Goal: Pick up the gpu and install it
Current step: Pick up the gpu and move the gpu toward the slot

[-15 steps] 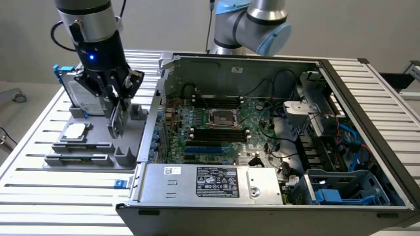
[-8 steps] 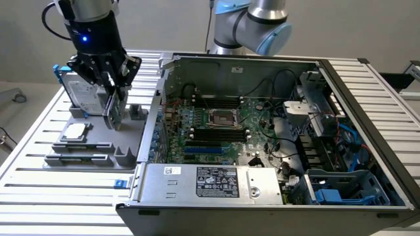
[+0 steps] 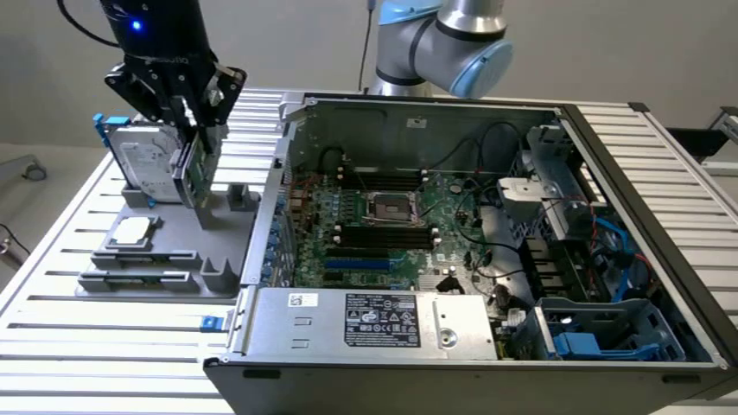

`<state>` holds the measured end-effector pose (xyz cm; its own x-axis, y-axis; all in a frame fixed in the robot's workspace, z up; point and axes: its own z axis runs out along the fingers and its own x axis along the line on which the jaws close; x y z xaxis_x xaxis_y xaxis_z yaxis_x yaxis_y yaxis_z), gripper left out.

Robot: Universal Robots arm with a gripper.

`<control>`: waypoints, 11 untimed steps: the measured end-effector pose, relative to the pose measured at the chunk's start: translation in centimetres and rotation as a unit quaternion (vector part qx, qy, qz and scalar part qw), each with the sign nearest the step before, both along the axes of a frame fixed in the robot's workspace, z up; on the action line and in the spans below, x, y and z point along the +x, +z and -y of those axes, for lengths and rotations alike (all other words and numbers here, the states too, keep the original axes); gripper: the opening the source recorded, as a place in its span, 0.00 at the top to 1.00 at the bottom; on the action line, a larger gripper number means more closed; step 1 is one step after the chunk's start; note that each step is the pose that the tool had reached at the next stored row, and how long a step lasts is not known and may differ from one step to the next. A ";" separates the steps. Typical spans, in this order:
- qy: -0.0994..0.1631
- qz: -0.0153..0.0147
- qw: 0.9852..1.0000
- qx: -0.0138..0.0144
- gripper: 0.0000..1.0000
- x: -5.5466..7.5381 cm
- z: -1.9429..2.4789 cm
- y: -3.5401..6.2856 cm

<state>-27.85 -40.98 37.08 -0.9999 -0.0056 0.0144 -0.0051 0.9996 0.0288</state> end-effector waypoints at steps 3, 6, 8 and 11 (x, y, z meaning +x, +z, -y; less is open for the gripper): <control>0.000 0.000 1.000 0.000 0.72 0.2 0.00 1.38; 0.000 0.000 1.000 0.000 0.72 0.6 0.01 2.73; 0.000 0.000 1.000 0.000 0.72 1.1 0.02 3.61; 0.000 -0.001 1.000 0.000 0.72 2.2 0.07 5.02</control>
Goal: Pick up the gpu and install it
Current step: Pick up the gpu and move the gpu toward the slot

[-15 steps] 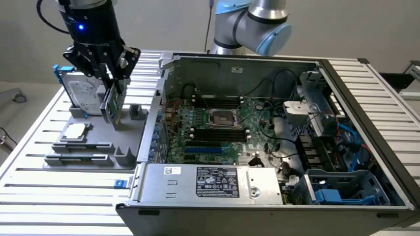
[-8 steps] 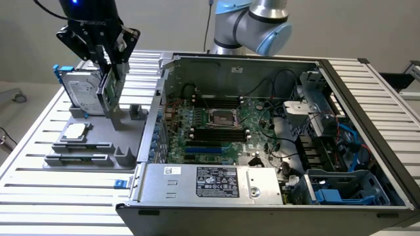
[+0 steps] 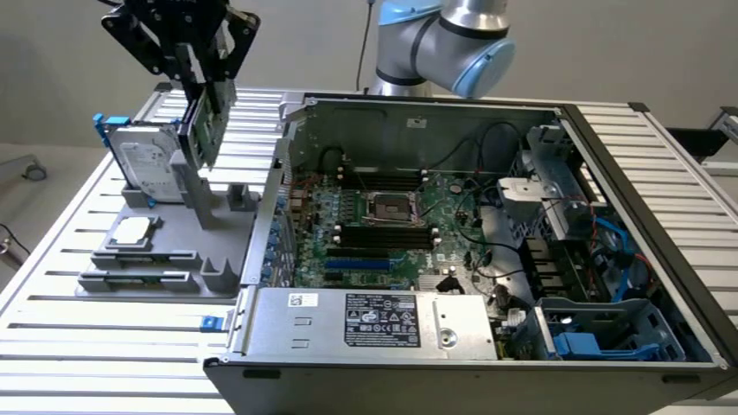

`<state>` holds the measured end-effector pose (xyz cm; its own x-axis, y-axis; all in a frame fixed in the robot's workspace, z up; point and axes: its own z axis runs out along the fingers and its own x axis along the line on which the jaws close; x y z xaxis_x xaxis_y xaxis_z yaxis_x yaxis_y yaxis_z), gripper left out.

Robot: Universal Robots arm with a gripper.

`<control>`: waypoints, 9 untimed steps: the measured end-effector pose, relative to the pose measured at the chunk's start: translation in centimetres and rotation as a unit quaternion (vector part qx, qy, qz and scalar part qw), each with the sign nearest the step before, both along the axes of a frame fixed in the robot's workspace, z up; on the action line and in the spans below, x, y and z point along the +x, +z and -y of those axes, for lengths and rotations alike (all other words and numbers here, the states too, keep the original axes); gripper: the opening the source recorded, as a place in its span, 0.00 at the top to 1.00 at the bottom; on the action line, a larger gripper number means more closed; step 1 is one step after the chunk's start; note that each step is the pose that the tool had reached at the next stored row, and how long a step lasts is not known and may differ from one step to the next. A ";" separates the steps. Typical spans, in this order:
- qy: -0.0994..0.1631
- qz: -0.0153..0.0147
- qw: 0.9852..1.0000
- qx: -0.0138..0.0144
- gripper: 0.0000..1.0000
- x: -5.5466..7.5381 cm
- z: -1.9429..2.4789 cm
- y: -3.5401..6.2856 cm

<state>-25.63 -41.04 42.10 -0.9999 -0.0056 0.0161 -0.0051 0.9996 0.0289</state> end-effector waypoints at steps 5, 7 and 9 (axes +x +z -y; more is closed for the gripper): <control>0.000 -0.006 1.000 0.000 0.72 2.2 0.06 1.06; 0.000 -0.010 1.000 0.000 0.72 3.2 0.07 1.15; 0.000 -0.013 1.000 0.000 0.72 4.1 0.07 1.16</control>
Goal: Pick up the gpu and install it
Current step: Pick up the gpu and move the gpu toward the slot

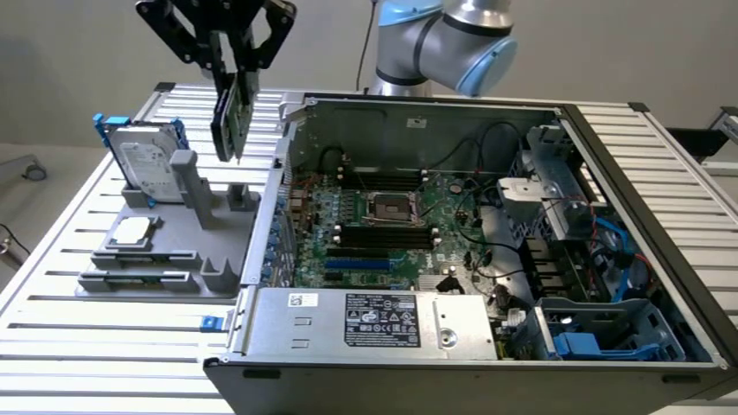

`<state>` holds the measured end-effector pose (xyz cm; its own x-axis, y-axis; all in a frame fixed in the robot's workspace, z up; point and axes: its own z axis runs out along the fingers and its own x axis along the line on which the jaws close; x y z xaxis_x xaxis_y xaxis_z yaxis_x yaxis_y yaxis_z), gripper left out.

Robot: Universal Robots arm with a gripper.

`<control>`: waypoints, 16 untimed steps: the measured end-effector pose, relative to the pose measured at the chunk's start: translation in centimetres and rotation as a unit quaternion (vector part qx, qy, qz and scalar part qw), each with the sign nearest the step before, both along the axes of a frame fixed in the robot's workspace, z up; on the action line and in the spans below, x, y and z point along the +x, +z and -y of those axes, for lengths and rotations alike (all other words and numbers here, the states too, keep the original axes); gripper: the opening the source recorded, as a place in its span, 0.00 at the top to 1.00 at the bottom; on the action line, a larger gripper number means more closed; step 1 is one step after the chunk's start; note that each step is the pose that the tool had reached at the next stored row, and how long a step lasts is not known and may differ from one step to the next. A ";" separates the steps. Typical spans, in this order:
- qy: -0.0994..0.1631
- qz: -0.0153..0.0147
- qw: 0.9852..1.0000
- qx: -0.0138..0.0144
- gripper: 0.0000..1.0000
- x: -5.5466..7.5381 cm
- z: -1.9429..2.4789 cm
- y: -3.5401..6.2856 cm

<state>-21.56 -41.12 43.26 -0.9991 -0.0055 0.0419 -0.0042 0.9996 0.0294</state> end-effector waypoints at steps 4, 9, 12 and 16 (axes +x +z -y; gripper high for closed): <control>0.000 -0.005 1.000 0.000 0.72 1.8 0.00 0.00; 0.000 -0.012 1.000 0.000 0.72 4.1 0.00 0.00; 0.000 -0.015 1.000 0.000 0.72 5.5 0.00 0.00; 0.000 -0.019 1.000 0.000 0.72 7.3 0.00 0.00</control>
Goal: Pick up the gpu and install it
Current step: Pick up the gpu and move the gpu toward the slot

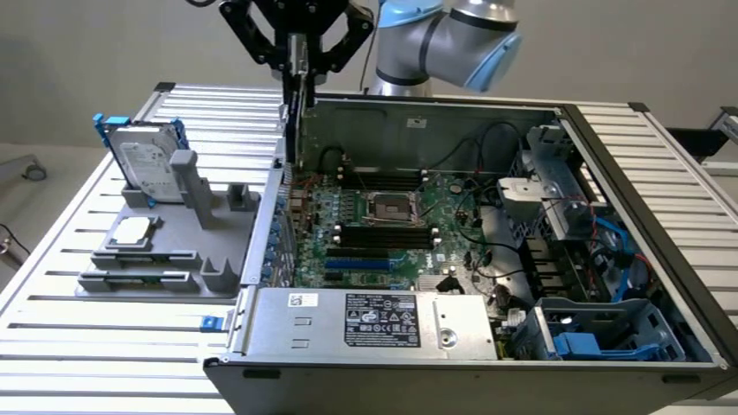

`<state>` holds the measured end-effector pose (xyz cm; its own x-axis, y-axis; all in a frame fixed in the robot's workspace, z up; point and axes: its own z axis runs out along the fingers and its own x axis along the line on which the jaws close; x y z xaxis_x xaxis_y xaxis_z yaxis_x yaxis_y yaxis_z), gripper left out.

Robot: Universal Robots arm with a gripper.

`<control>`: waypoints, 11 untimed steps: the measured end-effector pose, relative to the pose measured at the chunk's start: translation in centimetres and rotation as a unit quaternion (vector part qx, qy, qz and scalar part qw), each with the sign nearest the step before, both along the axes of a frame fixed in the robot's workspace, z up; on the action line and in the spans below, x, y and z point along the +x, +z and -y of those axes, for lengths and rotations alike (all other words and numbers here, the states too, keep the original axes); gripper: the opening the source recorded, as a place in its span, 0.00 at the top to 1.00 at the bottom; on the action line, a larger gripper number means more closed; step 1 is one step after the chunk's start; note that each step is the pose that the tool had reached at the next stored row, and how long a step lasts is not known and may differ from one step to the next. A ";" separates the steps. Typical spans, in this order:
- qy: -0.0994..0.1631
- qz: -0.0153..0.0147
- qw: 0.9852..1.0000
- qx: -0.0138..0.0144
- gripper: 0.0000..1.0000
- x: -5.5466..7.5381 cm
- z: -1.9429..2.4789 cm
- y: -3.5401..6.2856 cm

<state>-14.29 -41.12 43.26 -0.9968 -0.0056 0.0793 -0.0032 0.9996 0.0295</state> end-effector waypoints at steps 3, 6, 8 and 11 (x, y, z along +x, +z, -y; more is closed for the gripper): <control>0.000 -0.002 1.000 0.000 0.72 1.4 0.00 0.01; 0.000 -0.004 1.000 0.000 0.72 2.7 0.00 0.00; 0.000 -0.005 1.000 0.000 0.72 3.6 0.00 0.00; 0.000 -0.007 1.000 0.000 0.72 5.0 -0.01 -0.07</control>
<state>-9.27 -41.11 43.19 -0.9956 -0.0056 0.0934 -0.0029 0.9996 0.0295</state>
